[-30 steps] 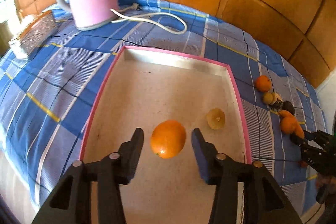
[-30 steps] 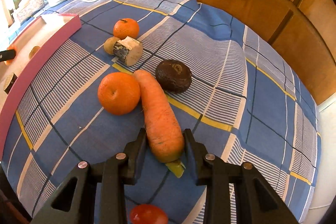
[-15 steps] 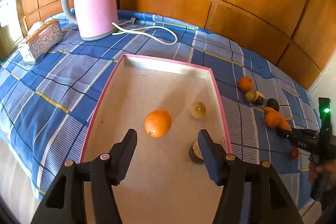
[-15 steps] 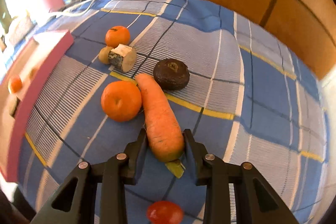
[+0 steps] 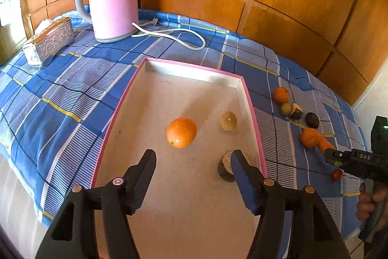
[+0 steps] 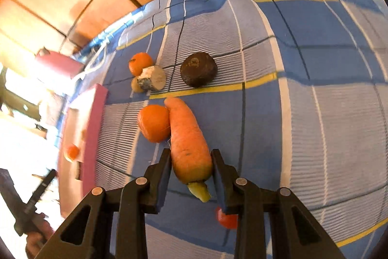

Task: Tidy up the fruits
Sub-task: 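Grasp the carrot with the right tool and lift it, then lower the carrot into the tray and open the right tool, then grasp the red tomato with the right tool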

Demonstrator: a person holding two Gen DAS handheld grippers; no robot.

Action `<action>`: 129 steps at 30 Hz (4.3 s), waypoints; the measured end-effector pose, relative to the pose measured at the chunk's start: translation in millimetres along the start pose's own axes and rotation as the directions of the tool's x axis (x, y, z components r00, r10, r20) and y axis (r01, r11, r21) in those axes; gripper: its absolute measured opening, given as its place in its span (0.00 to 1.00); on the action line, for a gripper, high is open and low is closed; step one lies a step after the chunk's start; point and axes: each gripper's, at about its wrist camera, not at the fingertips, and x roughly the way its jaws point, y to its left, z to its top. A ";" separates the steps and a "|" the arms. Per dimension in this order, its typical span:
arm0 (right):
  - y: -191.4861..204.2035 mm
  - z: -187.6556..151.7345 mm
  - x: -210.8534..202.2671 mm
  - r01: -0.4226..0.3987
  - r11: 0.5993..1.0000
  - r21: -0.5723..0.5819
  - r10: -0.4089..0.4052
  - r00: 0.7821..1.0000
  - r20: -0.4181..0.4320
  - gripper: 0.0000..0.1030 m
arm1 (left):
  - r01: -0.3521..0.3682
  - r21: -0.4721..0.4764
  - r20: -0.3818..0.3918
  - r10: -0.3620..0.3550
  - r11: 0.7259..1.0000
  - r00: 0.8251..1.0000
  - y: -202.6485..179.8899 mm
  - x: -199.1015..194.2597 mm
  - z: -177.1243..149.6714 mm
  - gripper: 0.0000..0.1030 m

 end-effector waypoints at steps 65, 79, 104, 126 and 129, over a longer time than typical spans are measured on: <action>170.7 -73.7 23.6 0.182 0.852 -0.491 -0.103 0.977 0.184 0.39 | -0.021 -0.020 0.038 0.022 1.000 0.999 11.3 -24.8 -19.0 0.68; 115.4 -68.7 -3.8 0.267 0.893 -0.361 -0.187 0.953 0.240 0.39 | 0.014 0.072 0.014 -0.015 0.997 1.000 -19.1 -21.5 -20.5 0.68; 12.0 -64.0 -29.1 0.392 0.902 -0.180 -0.338 0.901 0.271 0.39 | 0.188 0.267 -0.096 -0.168 0.945 0.981 -91.3 -2.7 -26.8 0.68; 11.2 -54.4 -2.2 0.393 0.891 -0.227 -0.325 0.902 0.286 0.27 | 0.276 0.324 -0.241 -0.203 0.905 0.949 -177.3 80.0 -10.9 0.67; 10.9 -53.6 -2.0 0.394 0.890 -0.229 -0.326 0.902 0.284 0.27 | 0.275 0.326 -0.253 -0.197 0.905 0.947 -184.9 89.4 -9.2 0.61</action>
